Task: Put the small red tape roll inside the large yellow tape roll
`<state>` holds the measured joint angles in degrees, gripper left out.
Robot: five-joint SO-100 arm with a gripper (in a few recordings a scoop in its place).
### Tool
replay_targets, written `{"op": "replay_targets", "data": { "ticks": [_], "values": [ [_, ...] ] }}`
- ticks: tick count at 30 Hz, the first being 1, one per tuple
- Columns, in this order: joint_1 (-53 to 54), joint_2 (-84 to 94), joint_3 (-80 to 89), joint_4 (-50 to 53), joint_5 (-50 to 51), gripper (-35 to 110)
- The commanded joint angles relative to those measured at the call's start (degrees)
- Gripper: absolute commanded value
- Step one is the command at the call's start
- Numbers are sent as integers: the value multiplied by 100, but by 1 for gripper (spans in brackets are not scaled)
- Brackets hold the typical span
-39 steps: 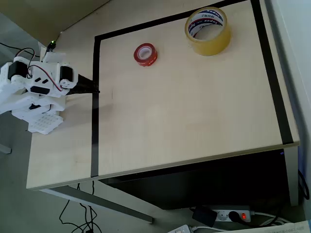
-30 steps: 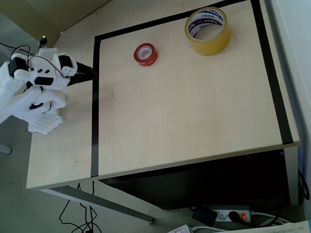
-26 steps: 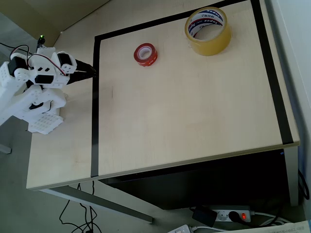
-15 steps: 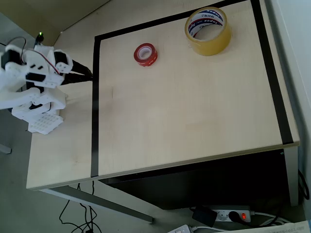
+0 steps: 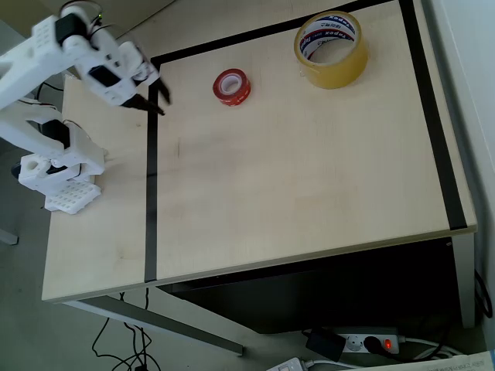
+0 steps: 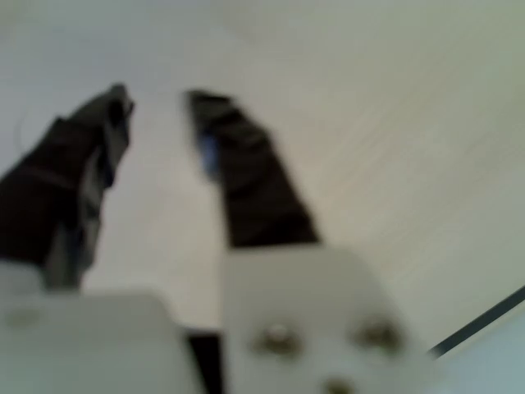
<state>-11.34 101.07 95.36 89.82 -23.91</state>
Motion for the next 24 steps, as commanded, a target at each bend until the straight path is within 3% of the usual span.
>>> {"op": "replay_targets", "data": {
  "ticks": [1,8,24],
  "values": [
    [-334,-527,-1107,387,-422,21],
    [-870,-1468,-1371,492,-492,27],
    [-949,-1811,-246,-993,-492,27]
  ]
}}
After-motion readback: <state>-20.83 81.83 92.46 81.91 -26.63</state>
